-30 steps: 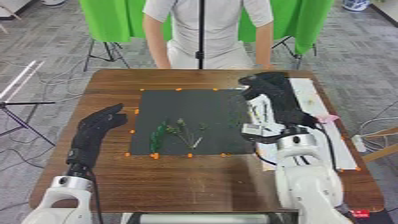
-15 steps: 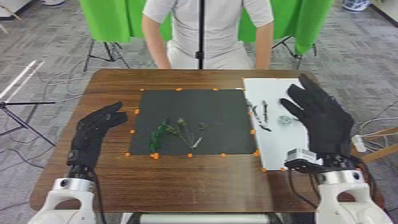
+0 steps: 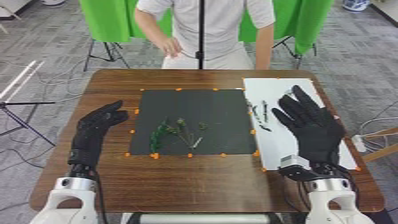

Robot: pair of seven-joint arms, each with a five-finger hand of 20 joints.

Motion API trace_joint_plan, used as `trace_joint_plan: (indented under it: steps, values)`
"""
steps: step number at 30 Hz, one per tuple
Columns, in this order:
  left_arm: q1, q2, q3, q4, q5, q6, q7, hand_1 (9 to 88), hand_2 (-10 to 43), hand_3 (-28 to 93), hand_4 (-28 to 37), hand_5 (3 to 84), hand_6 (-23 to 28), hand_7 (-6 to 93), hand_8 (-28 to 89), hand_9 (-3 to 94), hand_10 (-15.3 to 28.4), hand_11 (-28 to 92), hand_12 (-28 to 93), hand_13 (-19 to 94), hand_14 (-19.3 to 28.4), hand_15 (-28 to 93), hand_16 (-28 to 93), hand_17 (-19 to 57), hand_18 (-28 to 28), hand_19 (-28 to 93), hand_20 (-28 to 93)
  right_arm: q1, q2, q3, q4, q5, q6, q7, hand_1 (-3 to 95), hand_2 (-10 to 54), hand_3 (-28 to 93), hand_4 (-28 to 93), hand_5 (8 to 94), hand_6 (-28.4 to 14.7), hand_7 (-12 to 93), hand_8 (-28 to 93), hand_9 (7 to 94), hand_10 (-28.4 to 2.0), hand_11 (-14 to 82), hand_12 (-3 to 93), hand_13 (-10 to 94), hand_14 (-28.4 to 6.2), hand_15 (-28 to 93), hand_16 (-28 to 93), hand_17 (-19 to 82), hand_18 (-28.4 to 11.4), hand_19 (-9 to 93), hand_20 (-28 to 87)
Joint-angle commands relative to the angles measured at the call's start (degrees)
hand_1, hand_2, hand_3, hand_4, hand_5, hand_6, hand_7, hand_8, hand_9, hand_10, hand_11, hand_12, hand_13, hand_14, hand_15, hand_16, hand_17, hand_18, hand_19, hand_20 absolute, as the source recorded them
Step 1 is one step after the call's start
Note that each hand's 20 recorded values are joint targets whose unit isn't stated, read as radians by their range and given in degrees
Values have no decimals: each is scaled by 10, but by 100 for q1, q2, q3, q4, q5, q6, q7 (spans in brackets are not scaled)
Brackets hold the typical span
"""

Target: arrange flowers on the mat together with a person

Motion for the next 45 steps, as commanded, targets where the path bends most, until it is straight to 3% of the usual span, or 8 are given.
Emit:
trace_joint_plan:
  steps: [1,7,18,22,24,33,45]
  values:
    - [34,-6,-40,39,-57,14,-52,285,-18,639,-183,481,57,140,-50,475,140,221,152,367,191,258,29,18,153,145,184,-85,-75,34,-42,-42,-15,30,30,42,784,-178,396,1,64,-66,398,-141,42,108,299,-112,93,117,185,-154,51,257]
    - [-61,22,-13,81,-59,-47,-45,285,-19,639,-183,481,57,139,-50,475,141,219,152,367,190,258,29,17,154,147,185,16,-51,33,-14,-57,-96,-14,31,42,785,-177,404,2,71,-68,408,-141,44,110,311,-116,102,118,186,-156,55,260]
    - [29,-23,-83,38,-39,-109,-124,284,-18,639,-184,478,56,139,-50,472,140,218,154,363,190,257,30,14,156,149,187,-49,-62,48,-29,-133,-124,36,34,46,780,-174,432,-1,77,-68,430,-144,50,119,337,-125,117,129,191,-156,61,269]
    - [106,-70,-119,-20,-21,-98,-134,284,-18,639,-184,478,55,139,-50,471,140,217,153,362,190,258,31,11,158,154,189,-41,-72,64,-43,-143,-131,69,35,47,780,-174,441,-3,76,-67,435,-144,51,121,343,-126,121,134,193,-157,65,272]
    - [90,-54,-104,-8,-41,-61,-130,284,-18,639,-184,477,57,139,-50,470,140,217,153,362,190,257,31,10,159,155,189,-44,-105,62,-47,-142,-94,54,35,48,778,-174,445,-4,77,-66,437,-145,52,122,345,-126,122,136,194,-158,66,273]
    - [61,-27,-135,-2,-34,-140,-196,284,-18,638,-184,476,57,137,-50,469,139,216,153,359,191,255,31,7,160,157,189,-83,-107,72,-64,-150,-120,76,37,50,778,-173,457,-5,79,-66,445,-145,52,125,353,-130,123,146,194,-158,71,276]
    - [-42,18,-120,47,-21,-215,-183,285,-18,636,-184,476,56,137,-49,468,140,215,154,359,190,255,33,6,161,159,189,-24,-55,61,-34,-183,-157,29,39,51,778,-173,463,-6,82,-66,446,-146,52,126,355,-128,120,150,195,-158,73,277]
